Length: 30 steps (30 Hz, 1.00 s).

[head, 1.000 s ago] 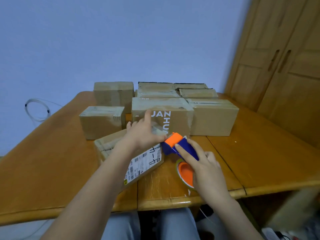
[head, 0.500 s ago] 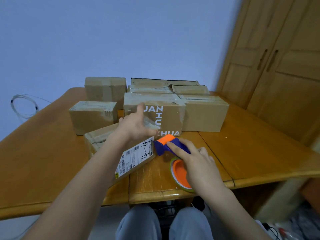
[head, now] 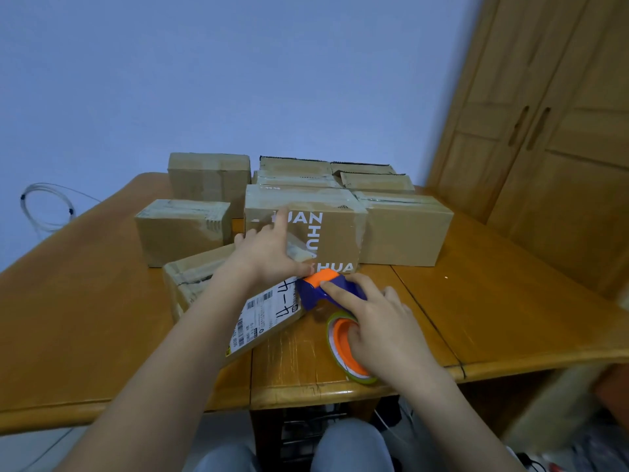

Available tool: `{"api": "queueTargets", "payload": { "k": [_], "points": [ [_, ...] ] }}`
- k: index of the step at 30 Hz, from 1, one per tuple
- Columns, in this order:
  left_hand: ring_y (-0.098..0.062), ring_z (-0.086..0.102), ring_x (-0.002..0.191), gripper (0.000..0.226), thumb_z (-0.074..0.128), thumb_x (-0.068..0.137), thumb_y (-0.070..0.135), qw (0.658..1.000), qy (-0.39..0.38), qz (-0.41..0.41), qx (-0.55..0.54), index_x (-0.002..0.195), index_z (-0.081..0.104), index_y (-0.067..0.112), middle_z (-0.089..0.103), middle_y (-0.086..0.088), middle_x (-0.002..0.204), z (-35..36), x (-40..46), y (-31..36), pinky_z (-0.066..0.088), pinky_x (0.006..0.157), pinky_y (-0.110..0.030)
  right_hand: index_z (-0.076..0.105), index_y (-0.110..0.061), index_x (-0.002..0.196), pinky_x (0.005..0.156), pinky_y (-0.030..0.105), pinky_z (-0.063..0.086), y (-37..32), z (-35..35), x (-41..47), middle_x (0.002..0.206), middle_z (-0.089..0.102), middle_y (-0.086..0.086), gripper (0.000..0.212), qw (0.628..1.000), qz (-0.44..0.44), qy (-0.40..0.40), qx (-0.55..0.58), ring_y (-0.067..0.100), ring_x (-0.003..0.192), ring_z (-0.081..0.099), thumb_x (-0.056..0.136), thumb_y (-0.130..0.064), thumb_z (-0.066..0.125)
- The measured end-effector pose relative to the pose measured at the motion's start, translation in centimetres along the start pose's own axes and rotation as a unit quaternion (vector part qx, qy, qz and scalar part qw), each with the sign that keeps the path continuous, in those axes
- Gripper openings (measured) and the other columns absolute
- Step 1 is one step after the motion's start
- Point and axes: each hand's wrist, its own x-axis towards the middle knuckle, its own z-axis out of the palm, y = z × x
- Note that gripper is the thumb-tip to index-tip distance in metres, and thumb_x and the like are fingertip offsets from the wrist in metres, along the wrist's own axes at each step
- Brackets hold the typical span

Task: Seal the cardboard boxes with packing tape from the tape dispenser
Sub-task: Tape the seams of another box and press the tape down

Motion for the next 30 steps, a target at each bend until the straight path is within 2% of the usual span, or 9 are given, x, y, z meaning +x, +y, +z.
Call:
{"api": "queueTargets", "payload": {
  "k": [6, 9, 11, 13, 15, 19, 23, 26, 30],
  "points": [
    [-0.038, 0.033, 0.135, 0.114, 0.070, 0.075, 0.055, 1.000, 0.000, -0.005, 0.011, 0.152, -0.007, 0.022, 0.033, -0.011, 0.152, -0.2, -0.3, 0.4, 0.021, 0.110, -0.051, 0.019, -0.052, 0.145, 0.092, 0.035, 0.045, 0.1, 0.6, 0.4, 0.146, 0.021, -0.011, 0.061, 0.999, 0.014, 0.023, 0.023, 0.022, 0.116, 0.038, 0.093, -0.041, 0.049],
    [-0.038, 0.031, 0.136, 0.114, 0.070, 0.075, 0.054, 1.000, -0.001, -0.005, 0.010, 0.152, -0.009, 0.022, 0.033, -0.011, 0.152, -0.2, -0.4, 0.4, 0.021, 0.110, -0.051, 0.053, -0.043, 0.128, 0.062, 0.042, 0.052, -0.8, 1.4, 0.5, 0.126, 0.052, 0.001, 0.068, 0.997, 0.011, 0.074, -0.033, 0.029, 0.089, 0.057, 0.068, -0.038, 0.082],
    [-0.039, 0.030, 0.136, 0.114, 0.071, 0.075, 0.053, 1.000, -0.005, -0.006, 0.008, 0.152, -0.008, 0.022, 0.032, -0.011, 0.152, -0.2, -0.5, 0.4, 0.021, 0.111, -0.051, 0.066, -0.035, 0.115, 0.048, 0.041, 0.048, -0.6, 1.6, 0.7, 0.108, 0.062, 0.007, 0.069, 0.993, -0.004, 0.076, -0.095, 0.033, 0.070, 0.058, 0.051, -0.029, 0.092],
    [-0.040, 0.029, 0.137, 0.114, 0.071, 0.075, 0.052, 1.000, -0.002, 0.001, 0.009, 0.152, -0.007, 0.022, 0.031, -0.011, 0.153, -0.1, -0.5, 0.5, 0.021, 0.111, -0.050, 0.058, -0.041, 0.123, 0.063, 0.045, 0.046, -1.0, 0.9, 1.2, 0.116, 0.054, 0.009, 0.060, 0.987, -0.037, 0.043, -0.151, 0.037, 0.084, 0.055, 0.070, -0.026, 0.082],
    [-0.040, 0.029, 0.136, 0.113, 0.071, 0.075, 0.052, 1.000, -0.002, 0.001, 0.014, 0.152, -0.006, 0.023, 0.031, -0.011, 0.153, -0.2, -0.5, 0.5, 0.021, 0.111, -0.050, 0.041, -0.045, 0.138, 0.084, 0.046, 0.038, -1.4, 0.7, 1.9, 0.132, 0.038, 0.010, 0.051, 0.984, -0.071, -0.001, -0.165, 0.038, 0.108, 0.044, 0.094, -0.024, 0.056],
    [-0.039, 0.029, 0.136, 0.111, 0.072, 0.074, 0.051, 1.000, 0.002, -0.005, -0.001, 0.152, -0.001, 0.024, 0.033, -0.011, 0.152, -0.4, -0.4, 0.3, 0.022, 0.110, -0.049, 0.031, -0.050, 0.141, 0.090, 0.044, 0.035, -1.3, 0.1, 2.7, 0.138, 0.033, 0.007, 0.052, 0.985, -0.071, -0.033, -0.152, 0.036, 0.115, 0.040, 0.099, -0.025, 0.047],
    [-0.040, 0.027, 0.137, 0.112, 0.071, 0.075, 0.051, 1.000, -0.005, 0.001, 0.003, 0.153, -0.005, 0.024, 0.030, -0.012, 0.153, -0.5, -0.4, 0.2, 0.022, 0.111, -0.051, 0.028, -0.052, 0.141, 0.096, 0.039, 0.040, 1.8, -0.2, 1.8, 0.139, 0.032, -0.003, 0.053, 0.996, -0.027, -0.039, -0.081, 0.026, 0.118, 0.040, 0.096, -0.035, 0.051],
    [-0.040, 0.027, 0.137, 0.113, 0.071, 0.075, 0.051, 1.000, -0.008, 0.000, 0.010, 0.153, -0.007, 0.024, 0.029, -0.013, 0.154, -0.5, -0.4, 0.3, 0.022, 0.112, -0.051, 0.037, -0.054, 0.137, 0.096, 0.032, 0.041, 4.1, -0.4, 1.6, 0.134, 0.036, -0.012, 0.056, 0.998, -0.013, -0.014, 0.058, 0.017, 0.117, 0.043, 0.091, -0.035, 0.061],
    [-0.039, 0.026, 0.138, 0.114, 0.071, 0.076, 0.050, 1.000, -0.014, 0.005, 0.005, 0.153, -0.008, 0.025, 0.027, -0.012, 0.155, -0.6, -0.5, 0.3, 0.021, 0.112, -0.051, 0.050, -0.052, 0.125, 0.094, 0.024, 0.043, 6.9, -0.2, 2.3, 0.119, 0.050, -0.015, 0.058, 0.948, -0.002, 0.018, 0.319, 0.004, 0.110, 0.050, 0.084, -0.017, 0.072]
  ]
}}
